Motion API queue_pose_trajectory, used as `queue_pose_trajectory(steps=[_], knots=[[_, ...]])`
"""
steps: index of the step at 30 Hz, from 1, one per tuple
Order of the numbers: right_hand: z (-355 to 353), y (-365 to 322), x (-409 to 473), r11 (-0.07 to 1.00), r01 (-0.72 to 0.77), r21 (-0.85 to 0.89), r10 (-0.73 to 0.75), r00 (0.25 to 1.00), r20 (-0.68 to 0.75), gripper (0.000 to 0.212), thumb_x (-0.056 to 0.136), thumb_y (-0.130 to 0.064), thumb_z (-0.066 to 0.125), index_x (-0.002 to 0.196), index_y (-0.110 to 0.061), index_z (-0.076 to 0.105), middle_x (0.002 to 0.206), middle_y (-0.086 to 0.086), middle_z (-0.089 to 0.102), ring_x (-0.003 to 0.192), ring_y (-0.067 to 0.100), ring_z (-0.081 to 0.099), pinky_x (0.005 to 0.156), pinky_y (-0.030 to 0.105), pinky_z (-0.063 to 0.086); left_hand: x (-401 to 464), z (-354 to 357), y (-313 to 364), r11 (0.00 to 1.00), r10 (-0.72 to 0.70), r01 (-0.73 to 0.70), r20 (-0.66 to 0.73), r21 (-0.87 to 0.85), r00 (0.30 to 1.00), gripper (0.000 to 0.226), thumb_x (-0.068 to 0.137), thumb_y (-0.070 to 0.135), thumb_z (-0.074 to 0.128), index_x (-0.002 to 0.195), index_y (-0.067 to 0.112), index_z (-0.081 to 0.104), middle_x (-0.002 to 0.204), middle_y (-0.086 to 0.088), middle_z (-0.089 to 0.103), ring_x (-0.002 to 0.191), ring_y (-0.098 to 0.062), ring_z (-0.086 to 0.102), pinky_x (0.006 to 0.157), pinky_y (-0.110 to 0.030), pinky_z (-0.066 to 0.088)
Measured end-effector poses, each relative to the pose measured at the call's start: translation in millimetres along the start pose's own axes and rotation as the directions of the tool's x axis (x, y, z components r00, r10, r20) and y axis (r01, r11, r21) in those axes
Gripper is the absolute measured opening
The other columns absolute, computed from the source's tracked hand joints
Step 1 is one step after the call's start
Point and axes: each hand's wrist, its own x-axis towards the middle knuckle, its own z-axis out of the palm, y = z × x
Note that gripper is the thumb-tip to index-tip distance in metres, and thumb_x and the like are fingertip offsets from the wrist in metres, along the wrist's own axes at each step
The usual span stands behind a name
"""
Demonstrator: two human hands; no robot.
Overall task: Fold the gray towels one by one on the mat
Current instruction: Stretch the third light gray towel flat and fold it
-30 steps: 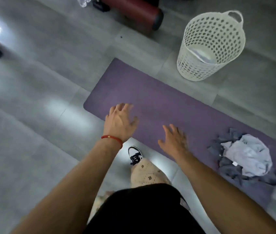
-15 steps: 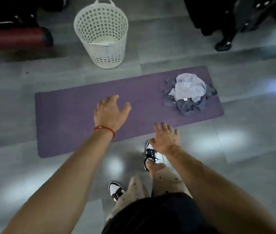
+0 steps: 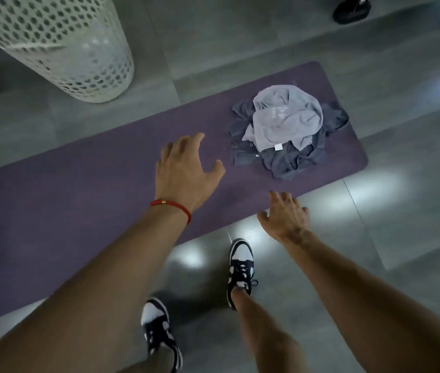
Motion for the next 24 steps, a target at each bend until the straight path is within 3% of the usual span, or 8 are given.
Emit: queue_pose_trajectory(steps=[5,10,12,14,18,21,24], knots=[[79.2,17.9,185.7,0.988,0.078,-0.137,-0.095,0.988,-0.125,0.054,0.092,-0.042,0.051,0.141,-0.021,0.045,0.137,0.012,0.046,0.129,0.032,0.042,0.106,0.052,0.039,89.0,151.2,-77.0,0.997,0.039,-0.042,0.047,0.069,0.998,0.067,0.091,0.046,0.06,0.15,0.023,0.04,0.147,-0.003,0.047,0.136,-0.032,0.038,0.107,-0.048,0.04],[120.3,34.1,355.0,0.935,0.09,-0.343,-0.199,0.934,-0.295,0.059,0.087,-0.042,0.064,0.142,-0.029,0.048,0.16,0.012,0.015,0.152,0.032,0.007,0.118,0.058,0.016,166.6,267.2,-152.8,0.986,0.085,-0.086,0.012,0.143,0.996,0.067,0.091,0.044,0.059,0.151,0.024,0.038,0.151,-0.005,0.045,0.136,-0.033,0.036,0.109,-0.049,0.038],[128.3,34.9,393.8,0.925,0.018,-0.379,-0.173,0.909,-0.379,0.052,0.087,-0.036,0.065,0.137,-0.029,0.052,0.156,0.011,0.024,0.148,0.032,0.017,0.118,0.06,0.014,187.2,297.0,-174.0,0.965,0.135,-0.136,0.021,0.225,0.991,0.066,0.09,0.042,0.058,0.151,0.026,0.039,0.151,-0.005,0.044,0.135,-0.035,0.036,0.107,-0.05,0.039],[132.0,32.4,413.0,0.916,-0.048,-0.398,-0.181,0.836,-0.517,0.04,0.086,-0.023,0.064,0.126,-0.023,0.061,0.132,0.007,0.051,0.128,0.031,0.044,0.111,0.056,0.028,200.4,319.1,-187.5,0.917,0.2,-0.216,0.084,0.335,0.976,0.066,0.091,0.041,0.055,0.153,0.028,0.035,0.155,-0.007,0.038,0.137,-0.036,0.033,0.109,-0.05,0.037],[118.4,25.4,423.9,0.9,0.019,-0.435,-0.304,0.744,-0.595,0.044,0.076,0.0,0.065,0.118,-0.012,0.061,0.104,0.012,0.065,0.1,0.037,0.061,0.085,0.045,0.047,212.5,342.8,-199.4,0.746,0.359,-0.42,0.218,0.517,0.907,0.069,0.096,0.038,0.05,0.158,0.031,0.02,0.164,-0.007,0.017,0.148,-0.037,0.015,0.116,-0.049,0.025],[105.9,20.3,415.1,0.917,0.193,-0.35,-0.391,0.616,-0.684,0.041,0.075,0.003,0.064,0.114,-0.01,0.063,0.099,0.014,0.063,0.092,0.04,0.061,0.075,0.046,0.05,218.3,336.1,-204.4,0.827,0.372,-0.404,0.159,0.39,0.915,0.068,0.095,0.034,0.052,0.156,0.026,0.023,0.159,-0.008,0.024,0.145,-0.035,0.02,0.112,-0.047,0.031],[118.0,-15.3,374.4,0.841,0.442,-0.312,-0.513,0.465,-0.722,0.025,0.082,-0.009,0.056,0.106,-0.013,0.061,0.096,0.007,0.056,0.087,0.034,0.055,0.071,0.047,0.046,210.3,326.1,-211.5,0.898,0.375,-0.391,0.115,0.202,0.92,0.071,0.092,0.033,0.057,0.155,0.025,0.025,0.154,-0.006,0.034,0.14,-0.033,0.03,0.111,-0.047,0.036]])
